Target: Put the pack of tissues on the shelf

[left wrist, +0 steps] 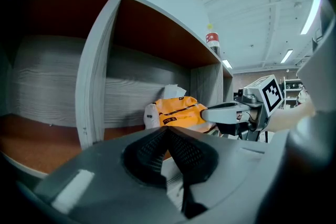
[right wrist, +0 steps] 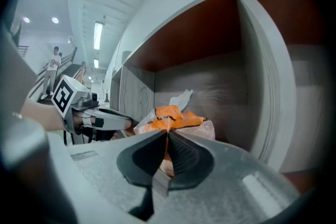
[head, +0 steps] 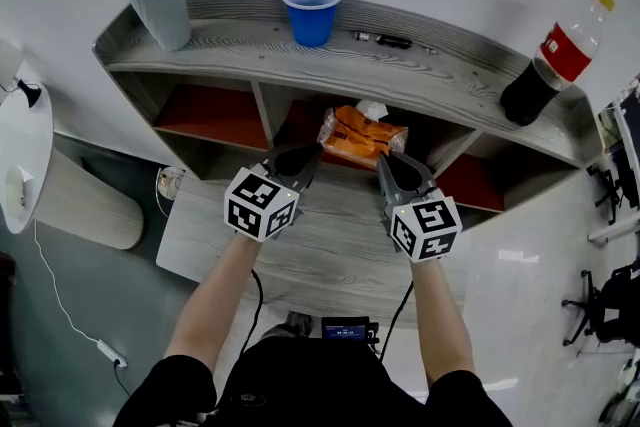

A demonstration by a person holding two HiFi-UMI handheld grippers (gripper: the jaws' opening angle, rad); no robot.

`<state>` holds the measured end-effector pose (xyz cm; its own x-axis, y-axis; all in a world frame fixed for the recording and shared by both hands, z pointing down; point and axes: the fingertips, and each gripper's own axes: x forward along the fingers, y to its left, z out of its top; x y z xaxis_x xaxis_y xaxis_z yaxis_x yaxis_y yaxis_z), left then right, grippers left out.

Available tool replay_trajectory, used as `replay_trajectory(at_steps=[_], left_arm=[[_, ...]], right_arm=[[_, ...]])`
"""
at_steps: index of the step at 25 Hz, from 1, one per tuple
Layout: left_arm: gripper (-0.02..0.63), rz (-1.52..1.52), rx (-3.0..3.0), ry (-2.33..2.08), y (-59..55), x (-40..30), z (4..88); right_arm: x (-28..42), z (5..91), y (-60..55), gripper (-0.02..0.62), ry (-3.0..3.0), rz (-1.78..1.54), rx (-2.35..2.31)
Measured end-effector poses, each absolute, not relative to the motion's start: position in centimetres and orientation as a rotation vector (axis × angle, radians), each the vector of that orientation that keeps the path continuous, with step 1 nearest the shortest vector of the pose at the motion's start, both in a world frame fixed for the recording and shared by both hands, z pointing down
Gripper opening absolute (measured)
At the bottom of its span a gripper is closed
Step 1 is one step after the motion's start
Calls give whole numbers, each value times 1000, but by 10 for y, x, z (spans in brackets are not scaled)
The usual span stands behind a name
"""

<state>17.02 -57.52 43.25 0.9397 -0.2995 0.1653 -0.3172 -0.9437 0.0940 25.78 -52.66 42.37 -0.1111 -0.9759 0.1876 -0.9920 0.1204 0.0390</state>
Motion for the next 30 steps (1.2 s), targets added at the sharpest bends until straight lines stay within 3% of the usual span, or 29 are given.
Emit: replay_trajectory(at_steps=[16,25,30], left_arm=[[0,250,2966,-440,-567,175,444],[0,260,2967,-421,-563,180,446],[0,267,2965,-411,-561,182,449]], right_arm=[[259,436,-531,12,-2088,163,1970],[259,434,-523,125,-2094,179,1996],[251,419,-510,107,-2150,90,2022]])
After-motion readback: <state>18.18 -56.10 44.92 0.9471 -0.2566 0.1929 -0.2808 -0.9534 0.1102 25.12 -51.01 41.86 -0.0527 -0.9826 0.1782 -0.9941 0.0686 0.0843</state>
